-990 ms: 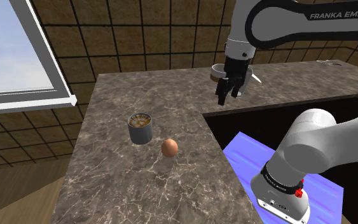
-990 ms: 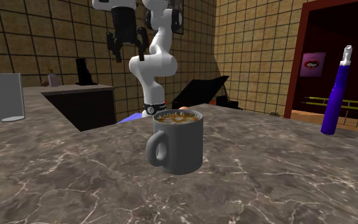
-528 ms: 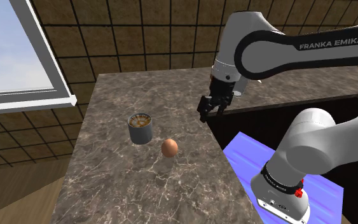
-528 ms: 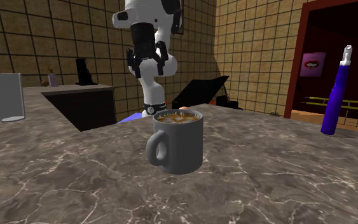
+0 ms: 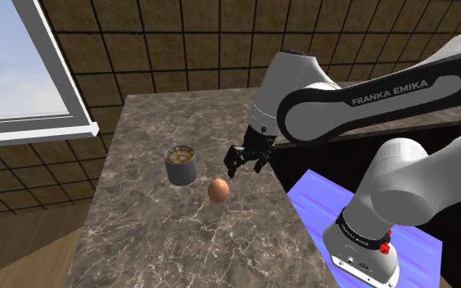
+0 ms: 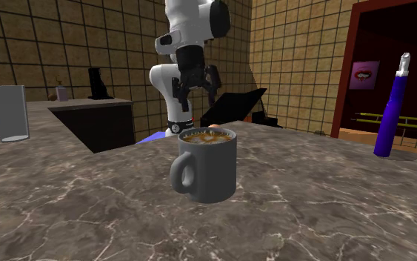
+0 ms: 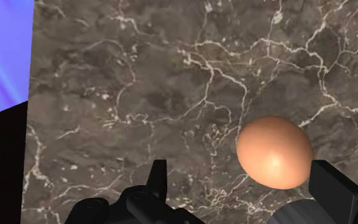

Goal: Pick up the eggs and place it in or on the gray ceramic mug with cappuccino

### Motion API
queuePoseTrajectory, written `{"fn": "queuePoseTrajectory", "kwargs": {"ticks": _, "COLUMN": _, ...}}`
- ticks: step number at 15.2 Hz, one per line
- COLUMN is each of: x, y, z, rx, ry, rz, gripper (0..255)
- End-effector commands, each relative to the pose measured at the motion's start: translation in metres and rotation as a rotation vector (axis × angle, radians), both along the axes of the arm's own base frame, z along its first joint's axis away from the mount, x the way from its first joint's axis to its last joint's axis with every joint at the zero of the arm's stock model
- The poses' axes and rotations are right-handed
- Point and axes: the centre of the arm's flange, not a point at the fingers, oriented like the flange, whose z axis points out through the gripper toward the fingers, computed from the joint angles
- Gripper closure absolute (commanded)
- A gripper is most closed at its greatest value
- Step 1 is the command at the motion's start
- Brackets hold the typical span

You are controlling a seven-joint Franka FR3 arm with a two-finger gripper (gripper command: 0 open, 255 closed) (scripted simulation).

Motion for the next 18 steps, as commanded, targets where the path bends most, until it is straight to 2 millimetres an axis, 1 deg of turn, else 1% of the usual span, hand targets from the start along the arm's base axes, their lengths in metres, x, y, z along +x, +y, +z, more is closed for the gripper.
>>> {"fn": "queuePoseTrajectory", "kwargs": {"ticks": 1, "x": 0.004, "y": 0.020, "z": -0.016, "rx": 0.022, "ry": -0.023, "rz": -0.044, "gripper": 0}}
{"fn": "queuePoseTrajectory", "kwargs": {"ticks": 4, "x": 0.015, "y": 0.047, "z": -0.033, "rx": 0.051, "ry": -0.052, "rz": -0.100, "gripper": 0}}
{"fn": "queuePoseTrajectory", "kwargs": {"ticks": 12, "x": 0.023, "y": 0.056, "z": -0.071, "rx": 0.051, "ry": -0.052, "rz": -0.100, "gripper": 0}}
{"fn": "queuePoseTrajectory", "kwargs": {"ticks": 18, "x": 0.023, "y": 0.056, "z": -0.071, "rx": 0.051, "ry": -0.052, "rz": -0.100, "gripper": 0}}
